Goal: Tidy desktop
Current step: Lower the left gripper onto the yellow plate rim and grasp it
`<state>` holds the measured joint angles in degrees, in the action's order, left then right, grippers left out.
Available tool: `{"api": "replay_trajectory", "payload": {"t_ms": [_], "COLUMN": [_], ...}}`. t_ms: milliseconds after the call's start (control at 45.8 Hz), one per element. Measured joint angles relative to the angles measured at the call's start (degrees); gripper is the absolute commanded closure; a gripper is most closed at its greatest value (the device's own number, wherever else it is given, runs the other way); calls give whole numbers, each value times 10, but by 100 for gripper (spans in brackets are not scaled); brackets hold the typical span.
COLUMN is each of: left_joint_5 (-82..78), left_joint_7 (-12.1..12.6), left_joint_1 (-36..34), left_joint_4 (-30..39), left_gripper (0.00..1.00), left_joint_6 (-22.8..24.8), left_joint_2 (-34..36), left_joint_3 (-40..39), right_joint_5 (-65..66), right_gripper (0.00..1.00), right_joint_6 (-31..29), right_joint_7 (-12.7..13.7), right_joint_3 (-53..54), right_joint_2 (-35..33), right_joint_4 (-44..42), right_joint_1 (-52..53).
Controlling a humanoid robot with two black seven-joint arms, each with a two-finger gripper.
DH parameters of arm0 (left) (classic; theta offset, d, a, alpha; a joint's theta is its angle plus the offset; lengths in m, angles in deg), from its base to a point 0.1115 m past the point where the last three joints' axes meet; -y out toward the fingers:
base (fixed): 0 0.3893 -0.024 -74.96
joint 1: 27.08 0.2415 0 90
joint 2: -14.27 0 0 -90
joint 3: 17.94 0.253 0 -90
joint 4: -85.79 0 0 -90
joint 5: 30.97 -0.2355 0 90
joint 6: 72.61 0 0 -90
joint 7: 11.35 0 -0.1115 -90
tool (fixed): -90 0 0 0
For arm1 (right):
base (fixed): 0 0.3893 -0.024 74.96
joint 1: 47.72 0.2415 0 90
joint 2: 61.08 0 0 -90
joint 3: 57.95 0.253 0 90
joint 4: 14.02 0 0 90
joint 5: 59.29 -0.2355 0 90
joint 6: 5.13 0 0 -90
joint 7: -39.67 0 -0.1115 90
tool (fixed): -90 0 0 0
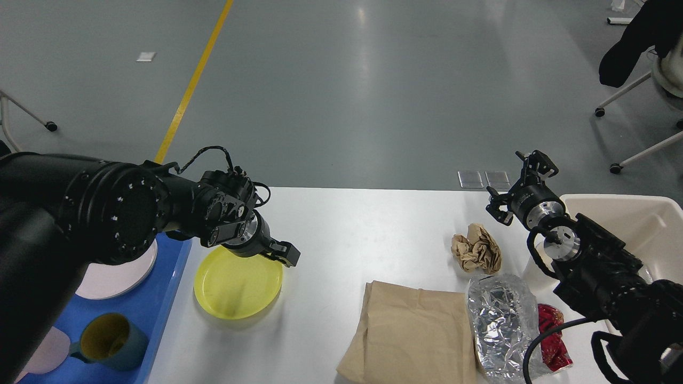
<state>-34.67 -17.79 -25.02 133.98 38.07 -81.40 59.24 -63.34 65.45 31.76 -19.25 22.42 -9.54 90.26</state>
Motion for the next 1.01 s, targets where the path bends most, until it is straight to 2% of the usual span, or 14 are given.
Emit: {"api": "replay_trajectory", "payload": {"t_ms": [153,262,503,831,1005], "left_joint_5": [35,49,51,43,44], "left_joint_7": [32,40,45,43,43], "left_joint_1": [23,40,80,90,102], "left_joint_4": [-1,-3,-20,-24,-37], "left_gripper": [3,3,3,3,3], "left_joint_6": [-18,-20,-21,-21,-47], "left_joint_2": [3,3,-1,-3,-5], "left_joint_3": [0,-2,-18,-20,-21], "right_joint_5": [0,0,0,0,0], "right_gripper": [0,0,0,0,0], "right_joint_6": [0,0,0,0,0], "right_joint_7": [0,0,0,0,0], "right_joint_3": [0,0,0,0,0], "right_joint_2": [0,0,0,0,0], "right_joint_4": [0,0,0,0,0], "right_joint_1": [0,0,0,0,0]}}
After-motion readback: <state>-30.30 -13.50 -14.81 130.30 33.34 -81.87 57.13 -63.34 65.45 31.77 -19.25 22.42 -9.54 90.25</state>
